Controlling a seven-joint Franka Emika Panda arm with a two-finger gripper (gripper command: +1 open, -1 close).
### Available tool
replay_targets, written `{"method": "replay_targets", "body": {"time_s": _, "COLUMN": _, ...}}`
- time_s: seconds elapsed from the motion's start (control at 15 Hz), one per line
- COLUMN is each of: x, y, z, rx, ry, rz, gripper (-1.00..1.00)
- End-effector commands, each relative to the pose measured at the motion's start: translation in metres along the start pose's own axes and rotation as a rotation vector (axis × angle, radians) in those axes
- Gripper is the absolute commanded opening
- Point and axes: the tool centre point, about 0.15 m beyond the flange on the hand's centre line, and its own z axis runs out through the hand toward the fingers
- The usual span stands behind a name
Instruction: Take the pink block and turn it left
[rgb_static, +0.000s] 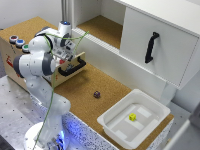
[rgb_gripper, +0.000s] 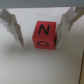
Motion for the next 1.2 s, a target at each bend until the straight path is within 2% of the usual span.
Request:
{"method": "replay_targets", "body": {"time_s": 0.0, "x": 0.016, "y": -0.008, "z": -0.020, "rx": -0.112, "ry": -0.026, "rz": 0.013, "gripper": -1.00}}
{"method": "replay_targets", "body": {"time_s": 0.2, "x": 0.030, "y": -0.010, "z": -0.058, "rx": -0.126, "ry": 0.025, "rz": -0.057, "gripper": -1.00}}
{"method": "replay_targets", "body": {"time_s": 0.4, "x": 0.043, "y": -0.003, "z": -0.083, "rx": -0.154, "ry": 0.013, "rz": -0.234, "gripper": -1.00}}
{"method": "replay_targets", "body": {"time_s": 0.67, "x": 0.048, "y": 0.028, "z": -0.071, "rx": -0.160, "ry": -0.082, "rz": -0.544, "gripper": -1.00}}
{"method": "replay_targets", "body": {"time_s": 0.93, "x": 0.061, "y": 0.049, "z": -0.054, "rx": -0.118, "ry": -0.106, "rz": -0.962, "gripper": -1.00}}
{"method": "replay_targets", "body": {"time_s": 1.0, "x": 0.067, "y": 0.050, "z": -0.050, "rx": -0.125, "ry": -0.116, "rz": -1.053, "gripper": -1.00}}
{"method": "replay_targets", "body": {"time_s": 1.13, "x": 0.081, "y": 0.048, "z": -0.045, "rx": -0.090, "ry": -0.104, "rz": -1.230, "gripper": -1.00}}
